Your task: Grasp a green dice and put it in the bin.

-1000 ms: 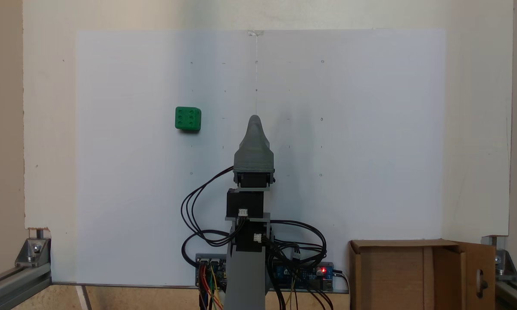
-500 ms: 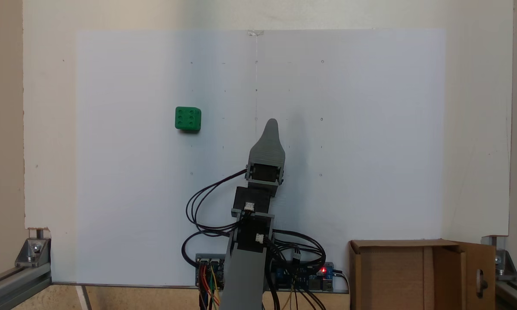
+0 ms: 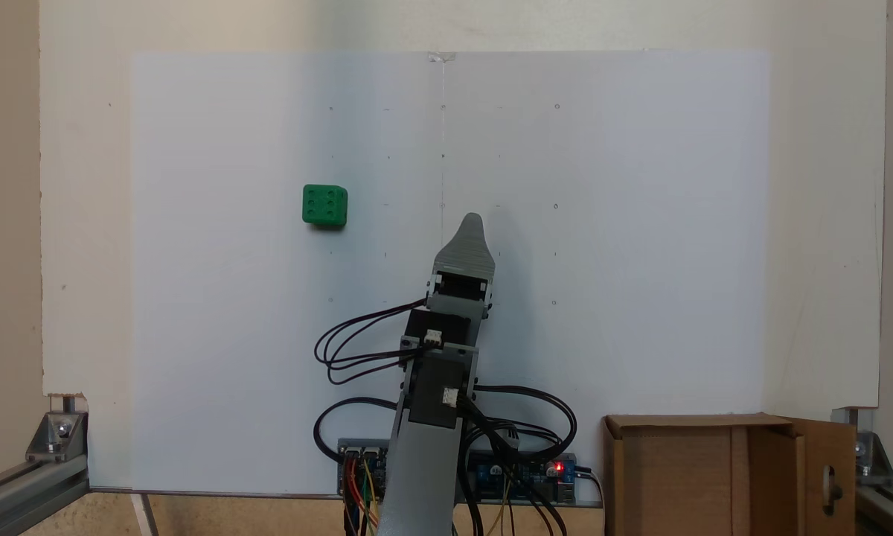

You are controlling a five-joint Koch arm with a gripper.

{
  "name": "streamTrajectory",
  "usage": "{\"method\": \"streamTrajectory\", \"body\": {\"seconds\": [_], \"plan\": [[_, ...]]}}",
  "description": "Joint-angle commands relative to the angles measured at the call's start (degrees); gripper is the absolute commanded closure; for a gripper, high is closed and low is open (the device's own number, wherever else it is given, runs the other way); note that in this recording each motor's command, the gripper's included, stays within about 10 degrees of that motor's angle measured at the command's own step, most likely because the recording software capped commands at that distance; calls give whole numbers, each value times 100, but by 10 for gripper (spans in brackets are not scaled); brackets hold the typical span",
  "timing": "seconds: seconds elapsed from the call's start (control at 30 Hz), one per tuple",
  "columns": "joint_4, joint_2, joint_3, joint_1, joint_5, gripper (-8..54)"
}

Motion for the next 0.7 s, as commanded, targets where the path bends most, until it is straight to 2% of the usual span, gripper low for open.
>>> {"method": "streamTrajectory", "body": {"seconds": [0.0,0.2,0.33,0.5,0.67], "plan": [[930,167,-677,88,9,33],[2608,123,-1793,53,26,33],[3839,-343,-2979,53,70,36],[5175,-1362,-4447,53,149,41],[6405,-1477,-4790,26,149,46]]}}
